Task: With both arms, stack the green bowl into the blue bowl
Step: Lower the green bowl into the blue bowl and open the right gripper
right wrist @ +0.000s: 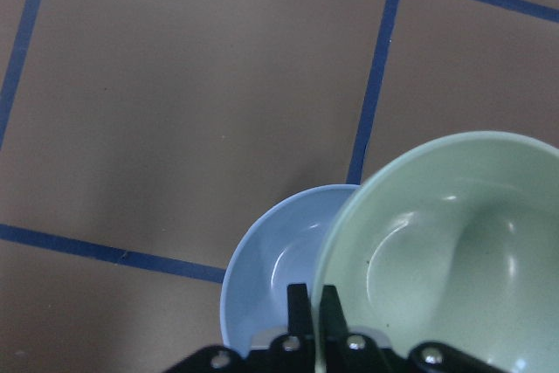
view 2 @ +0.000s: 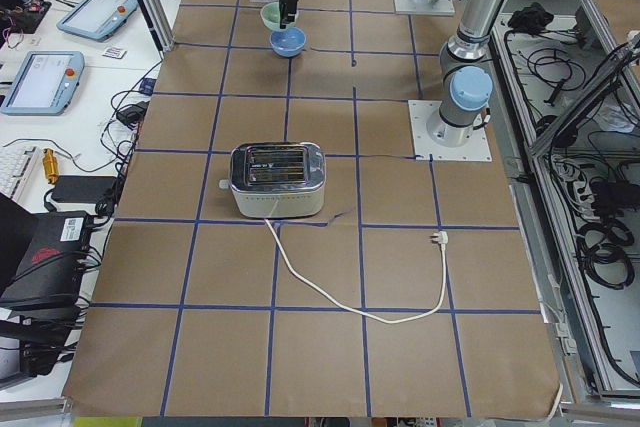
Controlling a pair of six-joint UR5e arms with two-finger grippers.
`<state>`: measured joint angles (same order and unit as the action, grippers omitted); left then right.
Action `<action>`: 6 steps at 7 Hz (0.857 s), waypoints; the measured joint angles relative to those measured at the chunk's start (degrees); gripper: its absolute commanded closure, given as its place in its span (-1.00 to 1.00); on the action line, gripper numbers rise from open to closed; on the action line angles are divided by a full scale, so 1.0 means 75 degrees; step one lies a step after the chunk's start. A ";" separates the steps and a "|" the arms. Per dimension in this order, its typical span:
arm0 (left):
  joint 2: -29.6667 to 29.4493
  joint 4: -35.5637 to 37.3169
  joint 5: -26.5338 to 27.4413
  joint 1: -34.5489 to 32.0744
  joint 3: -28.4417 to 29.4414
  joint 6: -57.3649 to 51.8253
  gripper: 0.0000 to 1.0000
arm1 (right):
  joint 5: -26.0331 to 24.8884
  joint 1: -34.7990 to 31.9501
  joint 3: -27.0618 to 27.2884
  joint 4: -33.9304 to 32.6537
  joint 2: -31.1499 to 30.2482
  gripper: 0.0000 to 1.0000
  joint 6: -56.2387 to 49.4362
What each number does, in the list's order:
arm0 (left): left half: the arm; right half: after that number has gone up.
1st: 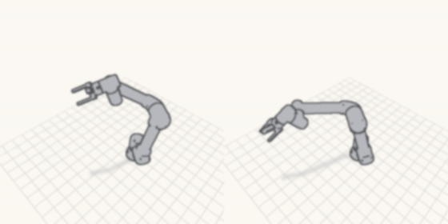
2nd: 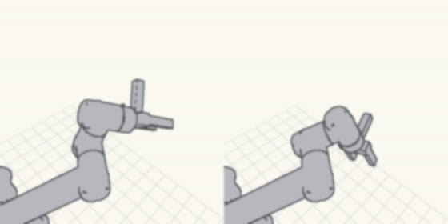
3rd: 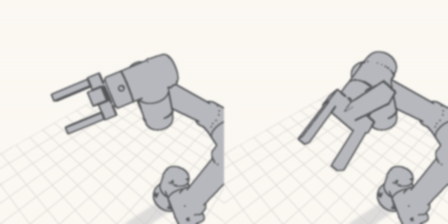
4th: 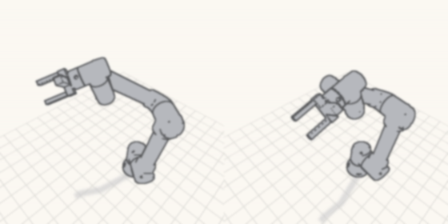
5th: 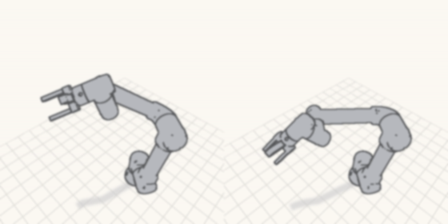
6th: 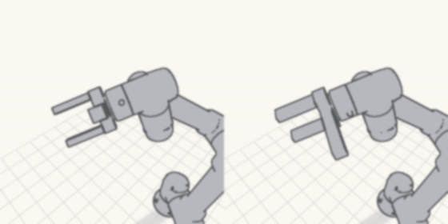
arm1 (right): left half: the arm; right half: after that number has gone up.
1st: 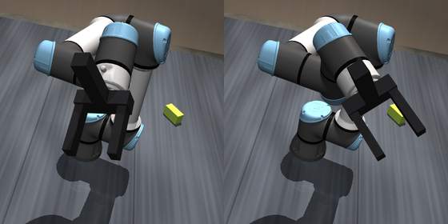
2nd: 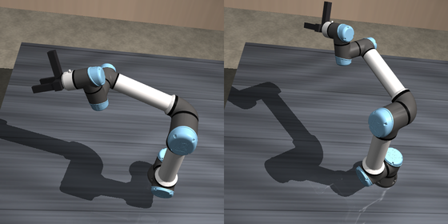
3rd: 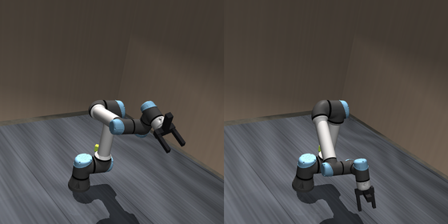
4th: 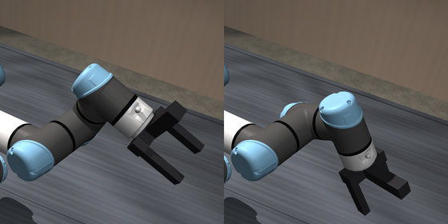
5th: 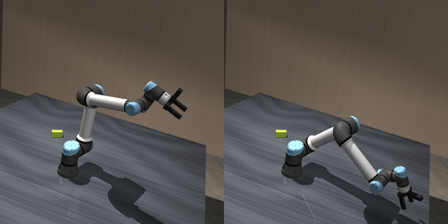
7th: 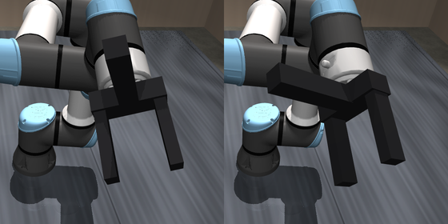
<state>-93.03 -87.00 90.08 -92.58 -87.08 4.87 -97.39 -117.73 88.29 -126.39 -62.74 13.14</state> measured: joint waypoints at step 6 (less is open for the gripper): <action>0.0017 -0.0001 0.0013 0.0046 -0.0002 -0.0005 -1.00 | 0.0064 -0.0089 -0.0012 -0.0019 0.0207 -1.00 0.0000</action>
<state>-92.90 -87.01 90.17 -92.23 -87.10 4.83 -96.91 -118.40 88.20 -126.53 -61.19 13.14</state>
